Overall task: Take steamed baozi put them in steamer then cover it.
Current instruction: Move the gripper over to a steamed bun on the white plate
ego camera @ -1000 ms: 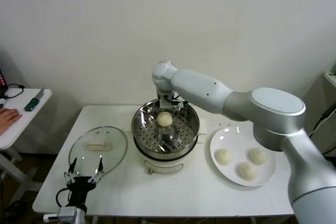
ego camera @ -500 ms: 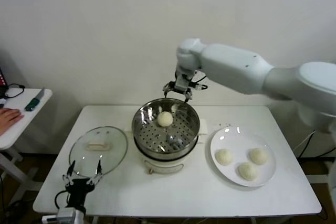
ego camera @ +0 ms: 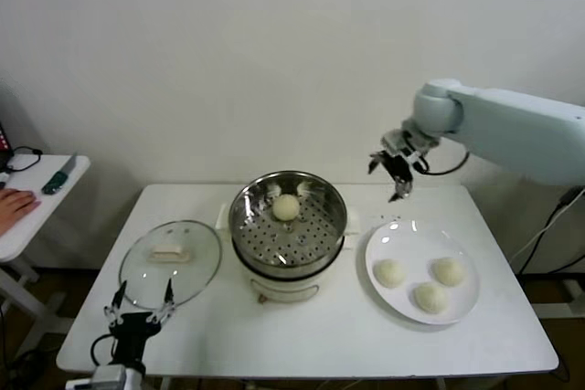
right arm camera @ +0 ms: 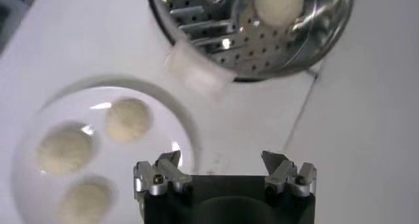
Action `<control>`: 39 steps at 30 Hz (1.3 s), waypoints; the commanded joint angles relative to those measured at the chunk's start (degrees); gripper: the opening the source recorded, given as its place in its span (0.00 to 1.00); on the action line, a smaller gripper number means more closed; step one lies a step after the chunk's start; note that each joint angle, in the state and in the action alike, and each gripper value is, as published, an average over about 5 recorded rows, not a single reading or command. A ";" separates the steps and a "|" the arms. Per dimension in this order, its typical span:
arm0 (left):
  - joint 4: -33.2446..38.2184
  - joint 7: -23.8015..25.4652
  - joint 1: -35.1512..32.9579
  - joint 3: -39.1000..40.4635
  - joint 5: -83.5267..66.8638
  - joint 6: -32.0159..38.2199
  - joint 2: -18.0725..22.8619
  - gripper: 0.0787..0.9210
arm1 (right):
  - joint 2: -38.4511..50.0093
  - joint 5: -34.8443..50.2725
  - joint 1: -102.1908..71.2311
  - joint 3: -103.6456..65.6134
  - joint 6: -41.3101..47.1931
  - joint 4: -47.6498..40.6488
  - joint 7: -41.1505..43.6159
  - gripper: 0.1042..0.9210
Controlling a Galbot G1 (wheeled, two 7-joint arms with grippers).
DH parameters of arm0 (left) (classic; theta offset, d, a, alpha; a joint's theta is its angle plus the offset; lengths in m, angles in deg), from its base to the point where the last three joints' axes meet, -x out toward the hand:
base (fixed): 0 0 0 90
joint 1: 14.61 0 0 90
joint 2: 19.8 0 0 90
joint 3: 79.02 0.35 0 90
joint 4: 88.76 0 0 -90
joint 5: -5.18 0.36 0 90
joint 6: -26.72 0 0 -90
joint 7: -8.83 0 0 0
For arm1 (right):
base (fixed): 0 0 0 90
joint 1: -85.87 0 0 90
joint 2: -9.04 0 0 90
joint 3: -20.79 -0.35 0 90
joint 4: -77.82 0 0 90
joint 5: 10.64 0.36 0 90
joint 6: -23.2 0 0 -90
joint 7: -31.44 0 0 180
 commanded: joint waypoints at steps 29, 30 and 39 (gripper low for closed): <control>0.44 -0.55 -1.89 -0.58 0.57 0.08 1.52 0.88 | 1.00 -4.22 -29.57 -17.21 7.97 -6.90 -2.72 0.88; 0.47 -0.56 -1.85 -0.57 0.59 0.03 1.54 0.88 | 0.70 -4.33 -29.88 -17.52 7.86 -7.41 -2.80 0.88; -0.01 -0.57 -1.29 -0.30 1.34 0.00 1.58 0.88 | -0.87 -4.18 -30.91 -18.58 7.42 -8.69 -3.06 0.88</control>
